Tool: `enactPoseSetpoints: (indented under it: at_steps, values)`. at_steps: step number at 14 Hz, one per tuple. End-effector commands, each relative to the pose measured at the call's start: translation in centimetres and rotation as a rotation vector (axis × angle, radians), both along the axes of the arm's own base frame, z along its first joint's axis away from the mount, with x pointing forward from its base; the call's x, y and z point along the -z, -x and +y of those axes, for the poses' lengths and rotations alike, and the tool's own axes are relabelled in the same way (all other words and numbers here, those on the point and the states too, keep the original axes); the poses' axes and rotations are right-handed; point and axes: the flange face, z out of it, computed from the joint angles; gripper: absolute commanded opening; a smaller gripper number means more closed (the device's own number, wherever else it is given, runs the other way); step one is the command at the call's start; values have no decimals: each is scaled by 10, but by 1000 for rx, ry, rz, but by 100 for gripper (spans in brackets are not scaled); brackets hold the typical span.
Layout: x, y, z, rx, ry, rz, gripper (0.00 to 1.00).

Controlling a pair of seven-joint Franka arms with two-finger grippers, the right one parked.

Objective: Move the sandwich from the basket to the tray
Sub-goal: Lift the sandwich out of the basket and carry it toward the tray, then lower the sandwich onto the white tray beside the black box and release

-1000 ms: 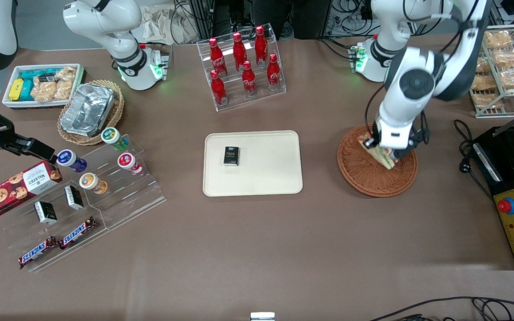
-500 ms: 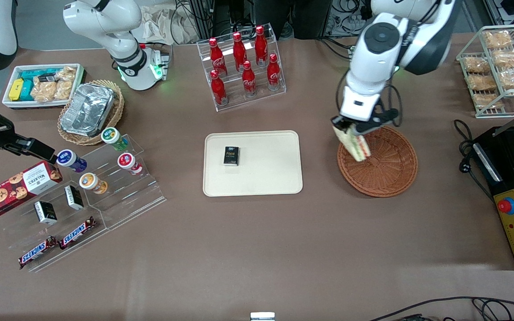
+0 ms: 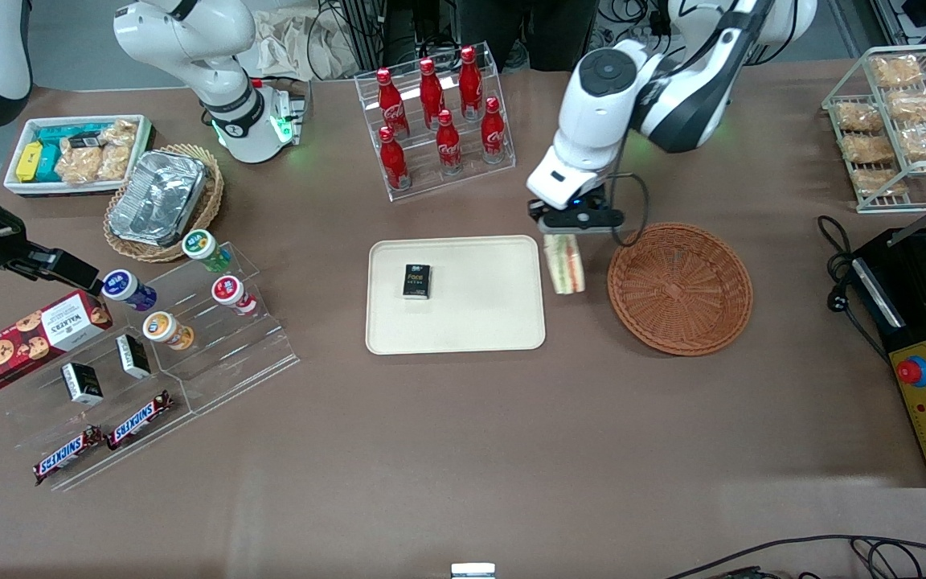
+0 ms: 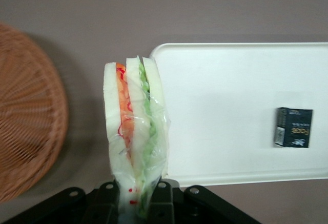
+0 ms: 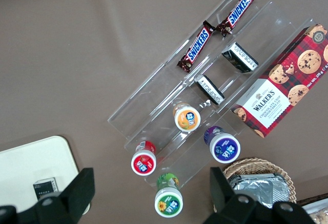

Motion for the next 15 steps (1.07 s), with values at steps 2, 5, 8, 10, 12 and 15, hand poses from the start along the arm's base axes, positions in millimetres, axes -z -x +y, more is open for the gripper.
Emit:
enactPoseSetpoints:
  at_steps: [2, 5, 8, 10, 12, 15]
  values:
    - [40, -6, -47, 125, 27, -21, 0]
    - [77, -10, -67, 178, 33, -14, 0]
    - [108, -11, -68, 174, 37, 12, 0]
    - [121, -14, -63, 175, 20, 24, 0]
    - [127, -17, -56, 165, 10, 31, 0]
    - [138, -26, -44, 140, -7, 42, 9]
